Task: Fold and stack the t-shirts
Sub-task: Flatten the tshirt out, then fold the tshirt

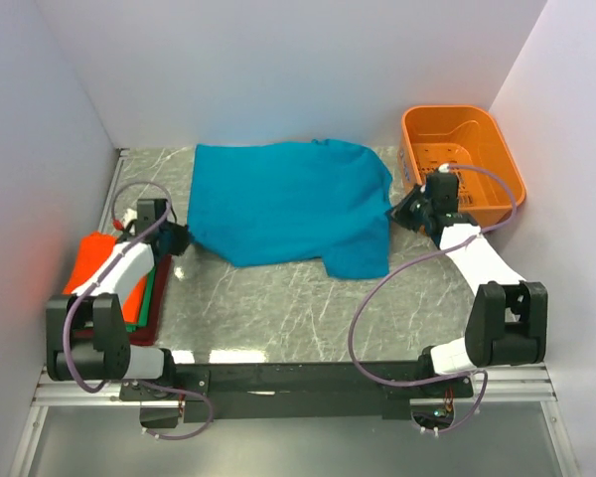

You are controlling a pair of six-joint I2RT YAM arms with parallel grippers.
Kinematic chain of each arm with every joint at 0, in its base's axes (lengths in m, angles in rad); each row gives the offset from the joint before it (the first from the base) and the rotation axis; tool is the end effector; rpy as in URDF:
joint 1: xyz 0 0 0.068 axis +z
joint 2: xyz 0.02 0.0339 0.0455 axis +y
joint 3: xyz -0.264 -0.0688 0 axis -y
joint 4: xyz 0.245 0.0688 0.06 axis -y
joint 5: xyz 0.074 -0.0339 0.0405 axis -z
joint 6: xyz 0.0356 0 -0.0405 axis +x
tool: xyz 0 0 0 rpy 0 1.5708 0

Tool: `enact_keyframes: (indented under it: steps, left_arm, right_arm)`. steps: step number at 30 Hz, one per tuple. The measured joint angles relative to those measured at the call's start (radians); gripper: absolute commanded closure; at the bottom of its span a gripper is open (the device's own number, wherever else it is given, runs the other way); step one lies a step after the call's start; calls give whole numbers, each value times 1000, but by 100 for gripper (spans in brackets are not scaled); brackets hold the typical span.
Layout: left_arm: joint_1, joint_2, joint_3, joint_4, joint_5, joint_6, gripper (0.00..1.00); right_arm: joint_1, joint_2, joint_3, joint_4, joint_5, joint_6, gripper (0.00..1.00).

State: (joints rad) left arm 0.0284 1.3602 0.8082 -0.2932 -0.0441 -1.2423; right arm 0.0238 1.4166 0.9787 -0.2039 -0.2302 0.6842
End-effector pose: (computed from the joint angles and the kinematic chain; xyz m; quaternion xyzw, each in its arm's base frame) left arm 0.2774 0.0095 0.2123 -0.5610 0.7476 -0.1854 0.3032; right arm 0.3135 0.0156 0.2598 0.2393 0.8568 0.2506 0.3818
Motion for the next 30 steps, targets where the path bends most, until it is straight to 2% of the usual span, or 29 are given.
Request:
enact_keyframes:
  steps: [2,3,4,5,7,8,11,14,19,22,25,30]
  left_arm:
    - [-24,-10,-33,-2,-22,-10,98]
    - [-37,-15,-48,-2,-38,-14,94]
    - [-45,-18,-63,-5,-55,-19,92]
    - [-53,-21,-75,-8,-69,-26,86]
    - [-64,-24,-88,-35,-97,-31,74]
    - [-68,-29,-94,-48,-113,-36,59]
    - [-71,-75,-109,-115,-167,-50,38]
    - [-77,-147,-112,-192,-235,-71,26]
    - [-123,-166,-72,-352,-349,-126,21]
    - [-164,-115,-23,-438,-400,-167,18]
    - [-192,-76,-19,-451,-409,-175,15]
    - [-196,-74,-89,-428,-401,-175,22]
  right_arm:
    - [3,-1,-37,-15,40,-25,92]
    - [4,-3,-58,-19,57,-32,79]
    - [5,-6,-77,-21,72,-35,71]
    - [5,-16,-107,-23,93,-44,62]
    - [5,-37,-150,-35,117,-53,52]
    - [5,-52,-165,-44,126,-55,39]
    - [14,-119,-196,-68,160,-63,34]
    - [54,-207,-204,-85,194,-68,32]
    - [151,-339,-251,-73,253,-68,31]
    - [194,-347,-292,-71,272,-63,32]
    - [211,-348,-343,-66,274,-51,34]
    - [214,-395,-417,-67,277,-45,35]
